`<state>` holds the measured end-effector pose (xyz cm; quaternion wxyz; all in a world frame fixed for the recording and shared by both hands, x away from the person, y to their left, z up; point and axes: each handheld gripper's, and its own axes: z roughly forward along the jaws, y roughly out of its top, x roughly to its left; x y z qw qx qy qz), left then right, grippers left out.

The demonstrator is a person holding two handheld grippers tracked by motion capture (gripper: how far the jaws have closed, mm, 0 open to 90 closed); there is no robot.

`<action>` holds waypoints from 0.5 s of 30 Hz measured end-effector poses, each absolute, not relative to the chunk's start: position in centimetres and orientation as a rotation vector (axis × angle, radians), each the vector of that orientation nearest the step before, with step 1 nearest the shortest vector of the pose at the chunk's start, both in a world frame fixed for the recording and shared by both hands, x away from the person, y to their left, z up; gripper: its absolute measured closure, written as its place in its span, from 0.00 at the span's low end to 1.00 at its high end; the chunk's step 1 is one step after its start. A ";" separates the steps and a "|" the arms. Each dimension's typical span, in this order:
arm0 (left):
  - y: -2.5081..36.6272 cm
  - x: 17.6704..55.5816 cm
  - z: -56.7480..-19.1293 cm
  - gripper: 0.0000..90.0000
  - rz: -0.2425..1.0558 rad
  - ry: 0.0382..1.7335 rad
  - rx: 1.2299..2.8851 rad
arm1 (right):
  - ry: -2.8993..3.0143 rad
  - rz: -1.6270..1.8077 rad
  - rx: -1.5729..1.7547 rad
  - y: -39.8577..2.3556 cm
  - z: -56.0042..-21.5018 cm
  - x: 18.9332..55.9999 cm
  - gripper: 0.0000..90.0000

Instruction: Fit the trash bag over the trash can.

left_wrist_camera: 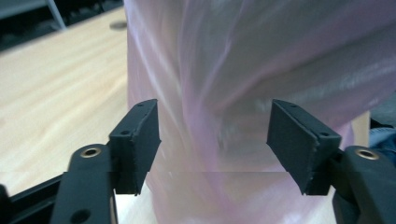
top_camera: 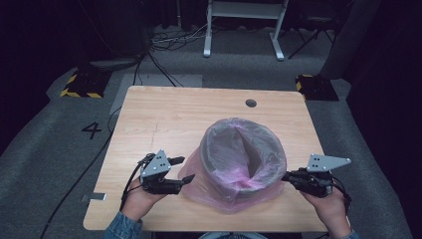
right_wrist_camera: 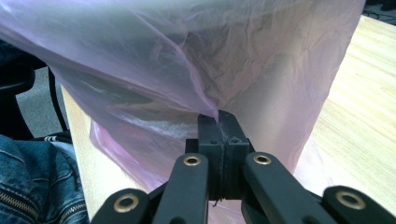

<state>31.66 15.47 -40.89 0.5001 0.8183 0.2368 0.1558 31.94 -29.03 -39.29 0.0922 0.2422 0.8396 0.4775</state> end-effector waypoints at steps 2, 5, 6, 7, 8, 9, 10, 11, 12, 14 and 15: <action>14.6 32.2 -40.5 0.38 0.366 0.557 1.977 | 2.494 1.417 0.713 -28.9 -39.1 32.1 1.00; 13.9 32.5 -39.9 0.78 0.404 0.525 1.968 | 2.493 1.416 0.710 -28.8 -38.7 32.4 1.00; 13.8 32.7 -39.8 0.93 0.416 0.539 1.956 | 2.493 1.420 0.711 -28.8 -38.6 32.5 1.00; 13.7 33.1 -39.6 1.00 0.413 0.564 1.944 | 2.494 1.424 0.717 -28.8 -38.6 32.8 1.00; 13.7 33.7 -39.5 1.00 0.389 0.609 1.941 | 2.496 1.433 0.724 -28.8 -38.6 33.0 1.00; 13.7 34.2 -39.6 1.00 0.380 0.623 1.946 | 2.501 1.448 0.733 -28.9 -38.6 33.4 1.00; 13.6 34.7 -39.9 1.00 0.372 0.640 1.954 | 2.507 1.456 0.745 -28.9 -38.8 33.7 1.00; 13.5 35.0 -40.1 1.00 0.358 0.651 1.968 | 2.514 1.455 0.761 -28.9 -38.9 34.1 1.00; 13.4 35.4 -40.5 1.00 0.339 0.667 1.994 | 2.522 1.445 0.772 -28.9 -39.1 34.3 1.00; 12.9 36.0 -41.2 1.00 0.319 0.688 2.059 | 2.551 1.399 0.807 -28.7 -39.8 35.1 1.00; 12.8 36.2 -41.6 1.00 0.305 0.695 2.074 | 2.569 1.370 0.823 -28.6 -40.3 35.5 1.00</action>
